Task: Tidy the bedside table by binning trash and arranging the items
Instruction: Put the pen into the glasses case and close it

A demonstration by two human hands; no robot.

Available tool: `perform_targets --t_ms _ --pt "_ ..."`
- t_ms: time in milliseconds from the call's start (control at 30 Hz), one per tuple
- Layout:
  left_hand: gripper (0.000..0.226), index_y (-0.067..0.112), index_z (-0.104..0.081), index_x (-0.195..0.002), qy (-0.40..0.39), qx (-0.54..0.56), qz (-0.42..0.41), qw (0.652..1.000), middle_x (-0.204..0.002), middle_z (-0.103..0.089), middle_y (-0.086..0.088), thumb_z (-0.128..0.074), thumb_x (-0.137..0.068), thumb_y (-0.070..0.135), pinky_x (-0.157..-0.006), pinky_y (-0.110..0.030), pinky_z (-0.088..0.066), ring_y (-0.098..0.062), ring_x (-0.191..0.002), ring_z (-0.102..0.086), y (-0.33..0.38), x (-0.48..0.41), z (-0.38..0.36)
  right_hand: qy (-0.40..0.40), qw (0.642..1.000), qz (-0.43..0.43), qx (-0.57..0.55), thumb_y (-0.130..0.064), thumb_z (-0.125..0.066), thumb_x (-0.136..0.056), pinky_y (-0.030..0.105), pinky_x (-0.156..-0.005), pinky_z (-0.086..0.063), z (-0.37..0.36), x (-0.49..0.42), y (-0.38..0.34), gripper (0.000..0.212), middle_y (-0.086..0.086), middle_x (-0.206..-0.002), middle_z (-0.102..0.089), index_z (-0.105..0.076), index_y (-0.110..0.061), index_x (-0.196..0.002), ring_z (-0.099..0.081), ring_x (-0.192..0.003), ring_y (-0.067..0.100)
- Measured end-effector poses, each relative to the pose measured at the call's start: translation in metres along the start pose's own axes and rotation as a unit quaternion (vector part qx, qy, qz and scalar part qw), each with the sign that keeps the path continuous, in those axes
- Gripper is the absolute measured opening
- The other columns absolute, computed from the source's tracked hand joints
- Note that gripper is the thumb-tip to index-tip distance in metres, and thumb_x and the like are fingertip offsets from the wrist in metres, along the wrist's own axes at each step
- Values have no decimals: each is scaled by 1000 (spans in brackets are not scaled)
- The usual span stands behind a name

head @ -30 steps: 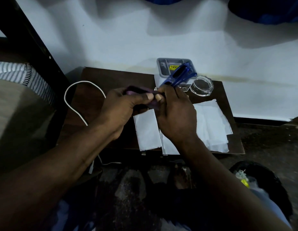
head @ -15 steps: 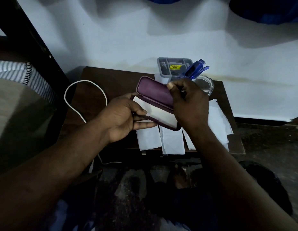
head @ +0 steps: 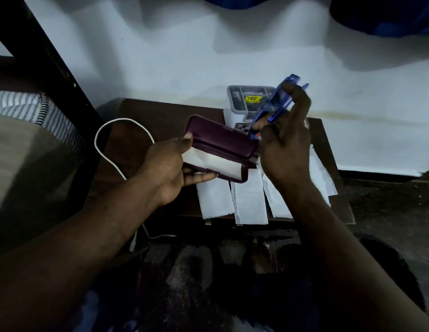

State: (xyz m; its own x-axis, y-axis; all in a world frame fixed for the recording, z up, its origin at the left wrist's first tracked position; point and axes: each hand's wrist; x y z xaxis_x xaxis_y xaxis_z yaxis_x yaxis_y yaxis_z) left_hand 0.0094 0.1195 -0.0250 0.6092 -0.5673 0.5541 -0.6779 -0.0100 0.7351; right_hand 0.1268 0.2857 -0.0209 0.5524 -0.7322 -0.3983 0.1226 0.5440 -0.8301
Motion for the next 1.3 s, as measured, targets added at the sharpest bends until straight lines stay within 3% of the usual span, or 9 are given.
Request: perform_targets --t_ms 133,267,400,467,533,633,800,1067,1300 --pt "16 11 -66 -107 40 -6 -11 999 -112 -74 -15 -55 -105 23 -65 -45 -62 -34 -88 -77 1 -3 1 -106 993 52 -11 -11 -50 -93 52 -68 -56 -3 7 -4 81 11 -97 -71 -16 -30 -163 -65 -69 27" --pt "18 11 -66 -107 49 -5 -20 999 -113 -74 -15 -55 -105 25 -64 -45 -62 -35 -90 -77 5 -3 3 -148 984 91 -46 -10 -52 -96 55 -62 -49 -5 9 -8 75 3 -73 -50 -19 -24 -162 -50 -62 30" --pt "33 10 -69 -112 48 2 -21 999 -104 -78 -12 -55 -104 39 -64 -46 -62 -34 -88 -77 6 0 1 -216 972 80 -38 -11 -52 -97 55 -70 -53 -6 11 -11 78 5 -76 -58 -14 -27 -163 -59 -69 33" --pt "40 12 -70 -115 45 -9 -18 999 -106 -78 -12 -52 -104 46 -63 -45 -62 -33 -91 -77 7 1 1 -251 965 80 4 -16 -53 -98 44 -71 -53 -7 14 -10 78 -1 -77 -61 -13 -29 -163 -61 -72 22" --pt "43 13 -70 -118 45 -17 -15 999 -108 -78 -12 -50 -104 48 -64 -43 -62 -33 -91 -77 8 1 2 -269 958 86 45 -22 -54 -98 35 -69 -45 -9 14 -7 65 -8 -73 -54 -29 -26 -158 -55 -72 10" --pt "42 14 -70 -118 47 -18 -18 999 -105 -79 -11 -51 -104 48 -63 -43 -62 -32 -88 -78 9 2 2 -284 950 89 92 -26 -57 -96 38 -74 -46 -10 13 -7 36 -13 -82 -54 -56 -22 -132 -55 -85 15" --pt "45 11 -67 -114 50 -34 -13 998 -100 -79 -13 -51 -102 51 -61 -41 -61 -32 -83 -78 9 2 3 -271 941 146 140 -17 -67 -93 34 -78 -45 -9 16 -7 19 -17 -87 -61 -75 -18 -110 -55 -88 17" --pt "40 13 -67 -109 45 -47 -6 998 -98 -79 -12 -50 -104 48 -66 -44 -63 -33 -86 -78 8 4 2 -277 930 168 173 -14 -71 -93 33 -103 -41 -11 13 -8 23 0 -108 -79 -80 -16 -114 -69 -98 20" --pt "42 9 -59 -116 45 -41 -2 998 -111 -74 -18 -52 -103 49 -70 -48 -63 -35 -92 -77 10 3 1 -299 926 169 159 -10 -74 -90 25 -83 -35 -12 16 -10 24 0 -96 -77 -80 -17 -112 -63 -87 16"
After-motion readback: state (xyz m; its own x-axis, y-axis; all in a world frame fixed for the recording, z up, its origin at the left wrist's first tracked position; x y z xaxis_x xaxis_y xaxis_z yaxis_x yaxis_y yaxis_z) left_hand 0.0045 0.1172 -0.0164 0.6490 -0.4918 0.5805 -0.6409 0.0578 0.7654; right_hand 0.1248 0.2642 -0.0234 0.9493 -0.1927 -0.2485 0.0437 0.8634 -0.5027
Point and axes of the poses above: each hand's wrist, its own x-axis away from the middle knuckle, its own z-axis out of the back of the hand, y = z × x
